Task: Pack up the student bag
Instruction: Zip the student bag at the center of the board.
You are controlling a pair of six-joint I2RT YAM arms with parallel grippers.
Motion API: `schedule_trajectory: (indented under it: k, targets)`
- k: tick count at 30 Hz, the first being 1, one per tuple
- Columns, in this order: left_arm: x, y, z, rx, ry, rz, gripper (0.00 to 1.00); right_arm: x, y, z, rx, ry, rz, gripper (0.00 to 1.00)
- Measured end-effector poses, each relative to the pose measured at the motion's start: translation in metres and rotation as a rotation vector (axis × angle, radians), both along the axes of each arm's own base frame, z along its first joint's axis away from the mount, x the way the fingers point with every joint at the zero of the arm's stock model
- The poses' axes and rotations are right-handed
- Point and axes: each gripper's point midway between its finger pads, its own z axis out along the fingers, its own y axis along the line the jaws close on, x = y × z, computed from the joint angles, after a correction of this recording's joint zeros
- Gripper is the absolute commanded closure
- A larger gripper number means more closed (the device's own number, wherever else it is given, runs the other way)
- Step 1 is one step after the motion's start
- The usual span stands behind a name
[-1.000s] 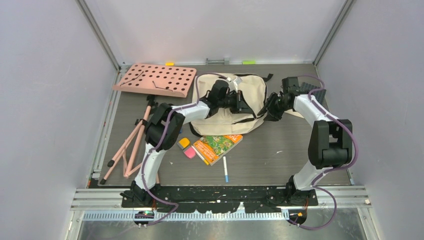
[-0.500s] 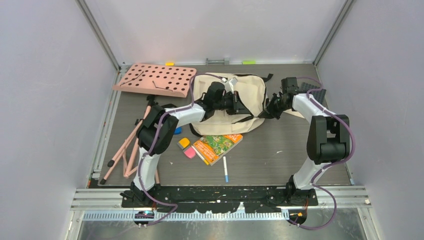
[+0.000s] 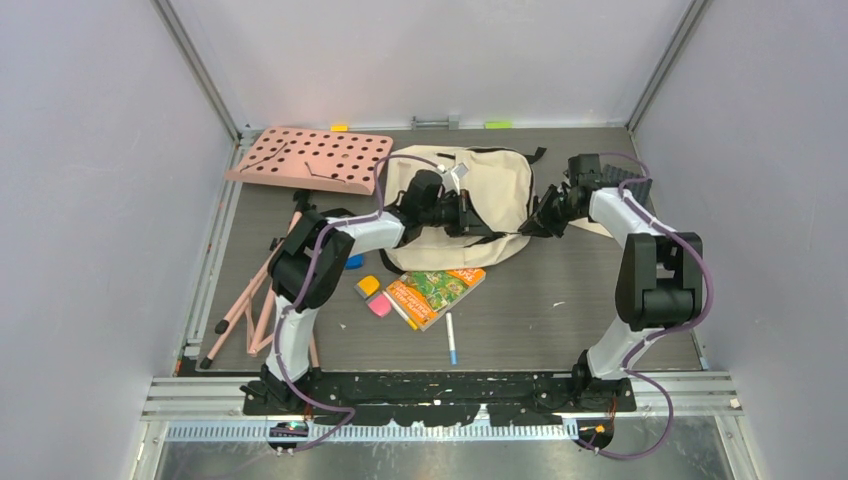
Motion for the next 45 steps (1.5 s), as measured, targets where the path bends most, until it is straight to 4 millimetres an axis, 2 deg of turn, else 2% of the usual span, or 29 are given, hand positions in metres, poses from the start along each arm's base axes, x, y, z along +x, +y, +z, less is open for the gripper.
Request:
schedule_trajectory:
  k: [1,3,9,11,16,19,20,22,23,25,29,39,45]
  targets:
    - [-0.001,0.000,0.001,-0.006,0.001,-0.006,1.00,0.000,0.000,0.002,0.001,-0.009,0.004,0.62]
    - [0.000,0.001,0.004,-0.018,0.008,-0.011,1.00,0.000,-0.005,0.007,-0.022,-0.050,0.021,0.54]
    - [0.008,0.004,0.012,-0.052,0.015,0.005,1.00,-0.013,-0.011,0.032,-0.079,-0.186,0.096,0.51]
    - [0.008,0.005,0.012,-0.054,0.021,0.007,1.00,-0.023,-0.003,0.038,-0.088,-0.222,0.147,0.51]
    - [0.007,0.004,0.012,-0.055,0.022,0.005,1.00,-0.043,0.035,0.040,-0.096,-0.265,0.305,0.51]
    - [0.007,0.004,0.012,-0.055,0.022,0.004,1.00,-0.047,0.052,0.034,-0.112,-0.273,0.366,0.55]
    - [0.007,0.004,0.012,-0.055,0.022,0.004,1.00,-0.047,0.057,0.031,-0.119,-0.270,0.383,0.60]
    - [0.007,0.004,0.012,-0.055,0.022,0.004,1.00,-0.047,0.063,0.017,-0.138,-0.244,0.407,0.74]
    - [0.007,0.004,0.012,-0.055,0.022,0.004,1.00,-0.047,0.063,0.010,-0.151,-0.229,0.411,0.89]
    - [0.008,0.005,0.012,-0.054,0.021,0.005,1.00,-0.045,0.060,-0.002,-0.178,-0.204,0.413,0.98]
    - [0.007,0.005,0.009,-0.045,0.018,0.008,1.00,-0.045,0.053,-0.010,-0.216,-0.181,0.408,0.99]
    - [0.002,0.009,-0.007,0.001,0.005,0.000,1.00,-0.062,0.041,0.004,-0.265,-0.234,0.372,0.99]
    - [-0.002,0.012,-0.014,0.017,-0.001,-0.013,1.00,-0.066,0.036,0.005,-0.255,-0.226,0.354,0.99]
